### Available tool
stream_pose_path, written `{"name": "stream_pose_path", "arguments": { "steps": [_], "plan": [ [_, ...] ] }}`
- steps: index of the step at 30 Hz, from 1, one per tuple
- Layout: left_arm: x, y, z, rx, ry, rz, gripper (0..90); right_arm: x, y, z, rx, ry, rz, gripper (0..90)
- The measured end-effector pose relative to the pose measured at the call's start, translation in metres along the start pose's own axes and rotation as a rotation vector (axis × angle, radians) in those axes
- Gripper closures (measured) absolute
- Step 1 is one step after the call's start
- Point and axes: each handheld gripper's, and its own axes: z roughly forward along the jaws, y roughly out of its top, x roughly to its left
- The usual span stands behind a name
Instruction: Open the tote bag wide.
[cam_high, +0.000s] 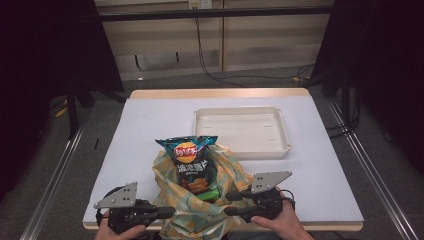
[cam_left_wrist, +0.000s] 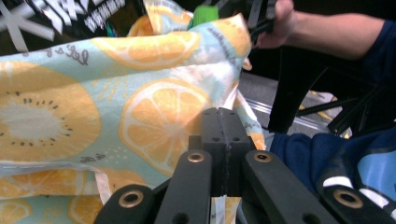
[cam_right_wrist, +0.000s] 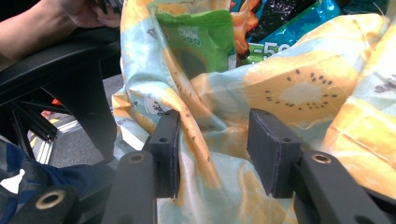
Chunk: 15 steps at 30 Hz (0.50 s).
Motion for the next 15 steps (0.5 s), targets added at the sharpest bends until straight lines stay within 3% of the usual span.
{"name": "stream_pose_path", "arguments": {
  "steps": [3, 4, 7, 12, 15],
  "plan": [
    [0.002, 0.0, -0.002, -0.016, -0.014, 0.004, 90.0, 0.0, 0.001, -0.001, -0.008, 0.001, -0.001, 55.0],
    [0.001, 0.001, -0.005, -0.055, -0.024, -0.009, 89.7, 0.001, 0.002, -0.003, -0.011, -0.004, -0.002, 54.4],
    [0.003, 0.005, -0.015, -0.091, 0.005, 0.008, 87.0, 0.003, 0.005, -0.006, -0.02, -0.003, -0.008, 54.0],
    [0.009, 0.011, -0.021, -0.131, 0.057, -0.015, 73.3, 0.005, 0.014, -0.022, -0.06, -0.039, -0.024, 52.7],
    [0.011, 0.015, -0.019, -0.131, 0.049, -0.001, 65.9, 0.004, 0.017, -0.031, -0.077, -0.054, -0.029, 52.3]
  ]
}}
